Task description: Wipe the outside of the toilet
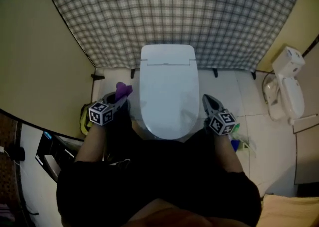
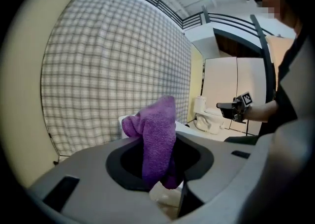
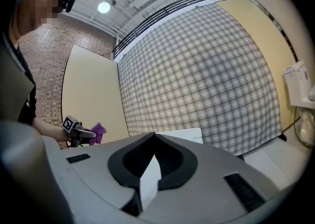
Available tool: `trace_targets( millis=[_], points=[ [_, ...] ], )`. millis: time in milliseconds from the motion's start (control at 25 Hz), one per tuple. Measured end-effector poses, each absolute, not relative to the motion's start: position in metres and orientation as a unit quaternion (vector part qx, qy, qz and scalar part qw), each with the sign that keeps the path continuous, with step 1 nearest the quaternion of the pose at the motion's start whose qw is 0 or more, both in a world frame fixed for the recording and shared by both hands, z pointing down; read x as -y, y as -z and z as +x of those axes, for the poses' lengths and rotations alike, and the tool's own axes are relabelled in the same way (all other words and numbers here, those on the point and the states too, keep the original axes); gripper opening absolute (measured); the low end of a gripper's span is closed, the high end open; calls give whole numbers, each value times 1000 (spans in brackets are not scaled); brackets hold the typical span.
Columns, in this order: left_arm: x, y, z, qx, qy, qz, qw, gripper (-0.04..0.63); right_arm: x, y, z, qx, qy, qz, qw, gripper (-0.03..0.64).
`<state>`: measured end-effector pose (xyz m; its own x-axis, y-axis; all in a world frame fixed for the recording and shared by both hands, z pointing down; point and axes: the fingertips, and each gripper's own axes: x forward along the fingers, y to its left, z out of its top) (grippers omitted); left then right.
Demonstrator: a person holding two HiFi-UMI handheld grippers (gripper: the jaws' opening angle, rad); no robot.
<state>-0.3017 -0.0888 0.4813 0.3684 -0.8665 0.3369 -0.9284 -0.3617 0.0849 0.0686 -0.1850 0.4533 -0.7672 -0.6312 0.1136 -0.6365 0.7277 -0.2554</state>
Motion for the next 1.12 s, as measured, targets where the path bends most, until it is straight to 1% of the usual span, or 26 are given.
trace_targets(
  millis=[120, 200, 360, 520, 640, 840, 1120],
  points=[
    [58, -463, -350, 573, -105, 805, 113, 124, 185, -461, 39, 928, -140, 344, 19, 2],
    [42, -462, -355, 573, -90, 807, 112, 124, 187, -463, 27, 928, -135, 347, 25, 2],
    [17, -475, -316, 555, -63, 819, 129, 124, 175, -455, 15, 930, -132, 340, 41, 0],
    [-24, -437, -267, 562, -39, 811, 155, 124, 138, -410, 25, 937, -141, 316, 53, 0],
    [-19, -448, -246, 559, -21, 812, 166, 124, 137, -409, 36, 940, -130, 308, 64, 0],
    [25, -516, -275, 542, 0, 821, 178, 124, 169, -459, 13, 936, -120, 321, 78, 0],
    [27, -527, -272, 530, -15, 829, 179, 124, 166, -462, -6, 941, -116, 308, 84, 0]
  ],
)
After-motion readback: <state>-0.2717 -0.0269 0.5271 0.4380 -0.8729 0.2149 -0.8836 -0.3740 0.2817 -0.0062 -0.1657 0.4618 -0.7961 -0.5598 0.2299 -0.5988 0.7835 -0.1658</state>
